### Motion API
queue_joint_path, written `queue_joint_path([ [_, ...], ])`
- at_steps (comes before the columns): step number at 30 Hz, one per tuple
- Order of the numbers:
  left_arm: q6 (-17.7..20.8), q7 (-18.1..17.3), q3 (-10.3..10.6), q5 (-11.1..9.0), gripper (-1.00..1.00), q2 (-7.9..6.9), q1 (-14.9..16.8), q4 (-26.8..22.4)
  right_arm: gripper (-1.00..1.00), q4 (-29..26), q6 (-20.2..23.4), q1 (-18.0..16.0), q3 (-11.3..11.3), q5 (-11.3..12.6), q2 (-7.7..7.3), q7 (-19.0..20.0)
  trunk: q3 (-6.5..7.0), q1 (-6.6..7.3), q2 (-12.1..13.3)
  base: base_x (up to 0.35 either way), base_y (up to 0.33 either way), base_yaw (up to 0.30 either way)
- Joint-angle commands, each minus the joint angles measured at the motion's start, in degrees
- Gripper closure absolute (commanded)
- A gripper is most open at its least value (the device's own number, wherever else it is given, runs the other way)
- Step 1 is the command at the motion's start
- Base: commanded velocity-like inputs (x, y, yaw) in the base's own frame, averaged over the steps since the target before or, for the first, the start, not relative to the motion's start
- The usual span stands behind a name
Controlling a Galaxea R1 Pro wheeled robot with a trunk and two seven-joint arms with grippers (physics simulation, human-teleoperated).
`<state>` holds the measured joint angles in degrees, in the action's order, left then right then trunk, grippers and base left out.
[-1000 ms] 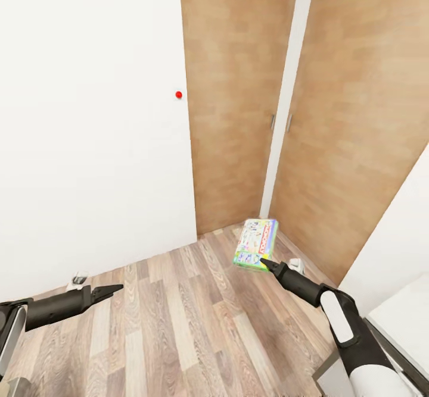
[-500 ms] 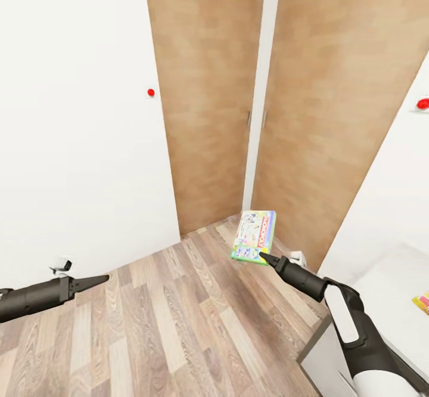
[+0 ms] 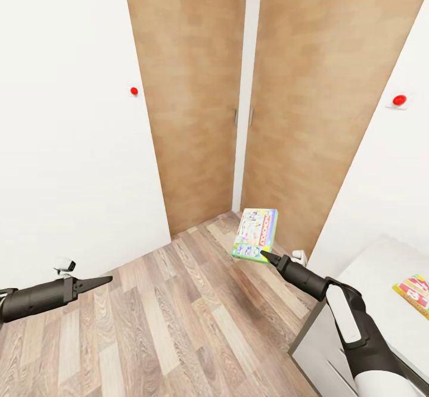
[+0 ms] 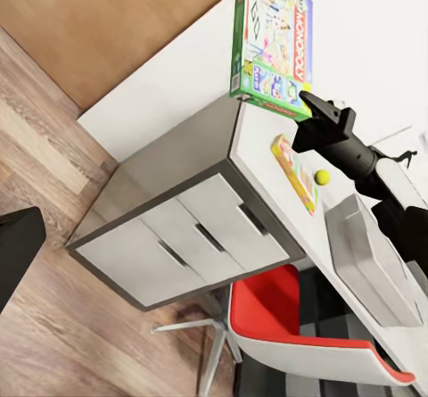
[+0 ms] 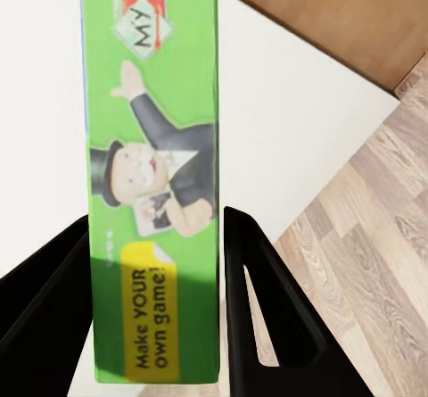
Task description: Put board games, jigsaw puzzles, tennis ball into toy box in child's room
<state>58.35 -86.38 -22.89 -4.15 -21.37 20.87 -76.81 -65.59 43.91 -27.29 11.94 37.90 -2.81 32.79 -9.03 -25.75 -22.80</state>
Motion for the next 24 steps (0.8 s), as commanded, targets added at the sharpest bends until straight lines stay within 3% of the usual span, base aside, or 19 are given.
queue_joint_path([
  [1, 0.6, -0.2, 0.0, 0.0, -1.0, 0.0, 0.0, 0.0, 1.0, 0.0, 0.4, -0.1, 0.1, 0.1, -0.03, 0.2, -0.12, -0.03, -0.1, 0.0, 0.0, -0.007],
  [12, 0.5, -0.2, 0.2, 0.1, -1.0, -0.07, 0.0, 0.0, 1.0, -0.3, 0.3, 0.0, 0.2, 0.2, 0.03, 0.0, -0.12, -0.03, -0.1, 0.0, 0.0, -0.001],
  [18, 0.5, -0.3, 0.1, 0.1, -1.0, -0.07, 0.0, 0.0, 1.0, -5.2, 1.1, 0.8, -0.2, 0.0, 0.11, -0.3, -0.12, -0.03, -0.1, 0.0, 0.0, 0.0],
  [24, 0.5, -0.3, 0.1, 0.0, -1.0, -0.07, 0.0, 0.0, 1.0, -13.7, 8.8, 1.3, -0.1, -0.6, -0.02, -1.1, -0.12, -0.03, -0.1, 0.0, 0.0, 0.0],
])
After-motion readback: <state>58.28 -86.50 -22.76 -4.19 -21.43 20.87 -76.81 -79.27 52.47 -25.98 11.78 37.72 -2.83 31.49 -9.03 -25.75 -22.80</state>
